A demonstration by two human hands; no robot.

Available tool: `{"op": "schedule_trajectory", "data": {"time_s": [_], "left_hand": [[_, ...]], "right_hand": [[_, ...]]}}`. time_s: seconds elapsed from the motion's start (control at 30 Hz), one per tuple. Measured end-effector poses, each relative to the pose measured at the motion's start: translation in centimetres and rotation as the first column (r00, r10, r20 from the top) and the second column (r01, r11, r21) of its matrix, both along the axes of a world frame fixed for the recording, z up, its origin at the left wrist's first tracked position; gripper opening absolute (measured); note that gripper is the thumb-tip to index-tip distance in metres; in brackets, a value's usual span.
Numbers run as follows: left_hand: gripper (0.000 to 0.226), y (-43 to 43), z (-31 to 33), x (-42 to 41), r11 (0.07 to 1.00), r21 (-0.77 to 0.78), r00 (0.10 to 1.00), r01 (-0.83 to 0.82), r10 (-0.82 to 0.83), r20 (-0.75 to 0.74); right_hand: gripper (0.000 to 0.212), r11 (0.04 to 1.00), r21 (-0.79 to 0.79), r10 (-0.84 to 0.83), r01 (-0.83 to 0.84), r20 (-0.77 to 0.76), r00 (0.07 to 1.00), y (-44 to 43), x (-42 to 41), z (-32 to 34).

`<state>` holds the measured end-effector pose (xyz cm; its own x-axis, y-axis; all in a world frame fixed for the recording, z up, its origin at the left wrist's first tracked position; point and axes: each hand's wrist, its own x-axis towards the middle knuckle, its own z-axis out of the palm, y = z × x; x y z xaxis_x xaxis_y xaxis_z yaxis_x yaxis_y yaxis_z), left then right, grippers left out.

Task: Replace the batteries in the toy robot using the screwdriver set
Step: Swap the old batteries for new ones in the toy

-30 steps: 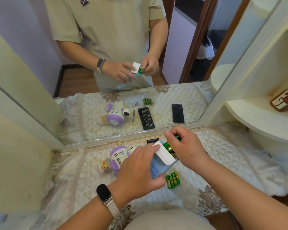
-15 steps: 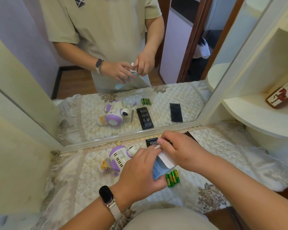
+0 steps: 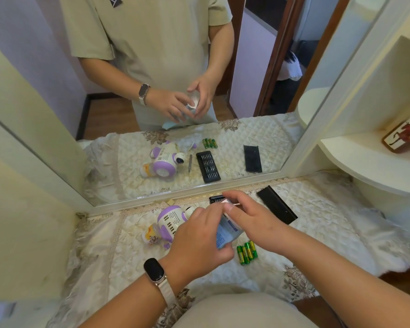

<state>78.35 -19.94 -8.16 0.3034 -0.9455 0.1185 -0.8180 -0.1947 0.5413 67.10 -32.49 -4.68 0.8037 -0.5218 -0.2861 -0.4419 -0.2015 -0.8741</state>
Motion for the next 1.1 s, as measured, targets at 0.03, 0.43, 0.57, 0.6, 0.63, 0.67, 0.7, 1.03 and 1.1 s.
{"op": "schedule_trajectory", "data": {"time_s": [0.03,0.43,0.57,0.6,0.63,0.67,0.7,1.03,1.1], "left_hand": [[0.074,0.0,-0.1,0.1,1.0,0.016,1.0,0.0,0.0,-0.012],[0.076,-0.3,0.1,0.1,0.995,0.081,0.999,-0.049,0.049,0.01],[0.069,-0.2,-0.1,0.1,0.997,0.068,0.999,-0.044,0.042,0.035],[0.069,-0.3,-0.1,0.2,0.997,0.064,0.998,-0.042,0.039,0.039],[0.069,-0.2,-0.2,0.1,0.998,0.058,0.998,-0.038,0.035,0.046],[0.069,-0.2,-0.4,0.1,0.998,0.048,0.998,-0.034,0.032,0.054],[0.068,-0.2,-0.6,0.1,0.999,0.035,0.998,-0.029,0.026,0.061],[0.063,-0.7,-1.3,0.2,1.0,0.013,0.997,0.013,-0.014,0.072],[0.061,-0.7,-1.5,0.2,1.0,0.001,0.998,0.018,-0.018,0.067]], "right_hand": [[0.042,1.0,0.018,-0.014,0.013,0.024,1.0,0.0,-0.3,-0.2],[0.012,0.911,0.136,-0.406,0.39,0.127,0.905,0.1,-1.6,-1.5],[0.012,0.897,0.161,-0.428,0.412,0.081,0.9,0.0,-1.6,-1.6],[0.013,0.892,0.182,-0.432,0.414,0.074,0.899,0.0,-1.6,-1.6],[0.013,0.886,0.206,-0.437,0.416,0.068,0.897,0.0,-1.7,-1.6],[0.013,0.877,0.237,-0.443,0.418,0.064,0.894,-0.1,-1.8,-1.8],[0.013,0.866,0.269,-0.453,0.422,0.059,0.89,-0.1,-1.8,-1.9],[0.008,0.768,0.477,-0.492,0.427,0.012,0.871,-0.4,-1.8,-2.6],[0.007,0.718,0.554,-0.498,0.422,-0.015,0.867,-0.5,-1.7,-2.9]]}}
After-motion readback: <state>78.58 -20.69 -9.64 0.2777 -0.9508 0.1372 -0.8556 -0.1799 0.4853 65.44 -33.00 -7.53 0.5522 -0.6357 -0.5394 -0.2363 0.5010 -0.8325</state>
